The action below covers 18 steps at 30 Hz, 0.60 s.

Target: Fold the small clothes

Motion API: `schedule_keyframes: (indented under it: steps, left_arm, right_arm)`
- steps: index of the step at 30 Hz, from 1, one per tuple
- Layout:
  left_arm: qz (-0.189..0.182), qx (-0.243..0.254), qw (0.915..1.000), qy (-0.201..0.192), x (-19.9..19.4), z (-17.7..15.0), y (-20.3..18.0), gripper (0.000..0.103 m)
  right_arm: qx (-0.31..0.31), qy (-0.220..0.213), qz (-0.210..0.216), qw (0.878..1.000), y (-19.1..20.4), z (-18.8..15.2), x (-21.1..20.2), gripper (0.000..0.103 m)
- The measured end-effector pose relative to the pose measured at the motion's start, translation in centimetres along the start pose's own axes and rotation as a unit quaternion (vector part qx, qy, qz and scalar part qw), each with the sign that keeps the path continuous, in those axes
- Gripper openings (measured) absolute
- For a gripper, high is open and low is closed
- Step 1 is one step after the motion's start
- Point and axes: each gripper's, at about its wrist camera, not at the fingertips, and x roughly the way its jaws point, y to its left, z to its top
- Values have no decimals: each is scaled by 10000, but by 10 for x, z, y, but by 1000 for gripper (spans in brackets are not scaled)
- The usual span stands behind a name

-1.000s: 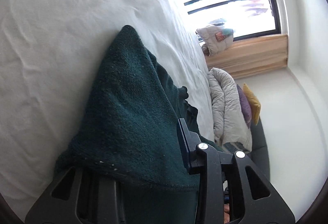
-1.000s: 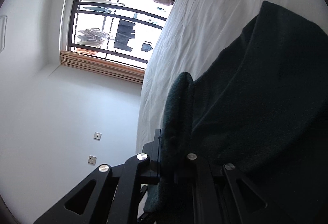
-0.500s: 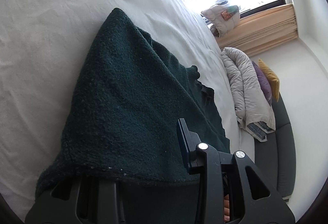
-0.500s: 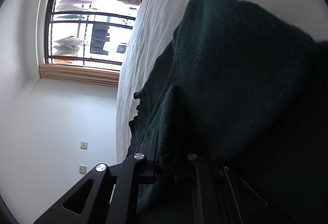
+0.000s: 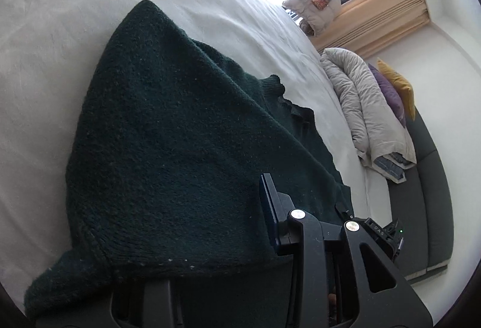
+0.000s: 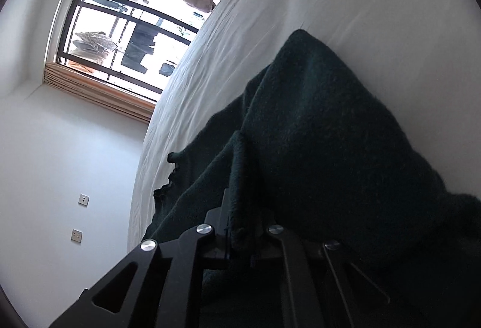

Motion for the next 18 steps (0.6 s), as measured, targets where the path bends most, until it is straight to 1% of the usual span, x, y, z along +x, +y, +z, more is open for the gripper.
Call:
schedule_keyframes:
  steps: [2,3,4,5,7,8,9,10,11,12,13,14,16,18]
  left_arm:
    - [-45,-167,9997,159,0,3,2,32]
    - [-152,-359,9989,251,-4,3,5,37]
    - [-336,-505,9977,314,-11,3,10,54]
    - [-512,-605,9961,383,-17,1,9,66]
    - [-611,-645,9941,630,-34,-8,7,74]
    - [-653,-650,9931,720,-42,-12,6,74]
    - [-774,-648,9922,731,-56,-16,9,74]
    - [-872,-618,9924,616,-69,-18,11,74]
    - [-799,-548,9948,311,-88,-17,15,74]
    - [-629,-488,9968,51,-102,-14,19,74]
    - [-494,-455,9975,-212,-117,-9,23,74]
    - [-454,-430,9973,-394,-126,-4,26,74]
    - [-122,-104,9978,-641,-137,11,24,74]
    - [338,424,9953,-807,-134,25,14,74]
  right_arm:
    - [19,21,-88,10000,3,1,1,9]
    - [47,18,-83,10000,5,2,0,12]
    - [72,-6,-82,9999,6,2,-2,14]
    - [96,-28,-98,9999,7,2,-5,15]
    - [166,-46,-123,9998,11,0,-7,17]
    - [179,-54,-122,9998,10,0,-11,17]
    - [160,-57,-140,9998,10,-1,-13,18]
    - [119,-54,-204,9997,11,-2,-13,17]
    - [71,-48,-279,9996,13,-3,-12,16]
    - [36,-41,-340,9994,15,-4,-13,14]
    - [-6,-37,-422,9991,17,-5,-13,12]
    - [-62,-48,-499,9987,20,-6,-15,12]
    - [-183,-74,-600,9980,23,-8,-17,12]
    - [-191,-99,-663,9976,23,-9,-18,11]
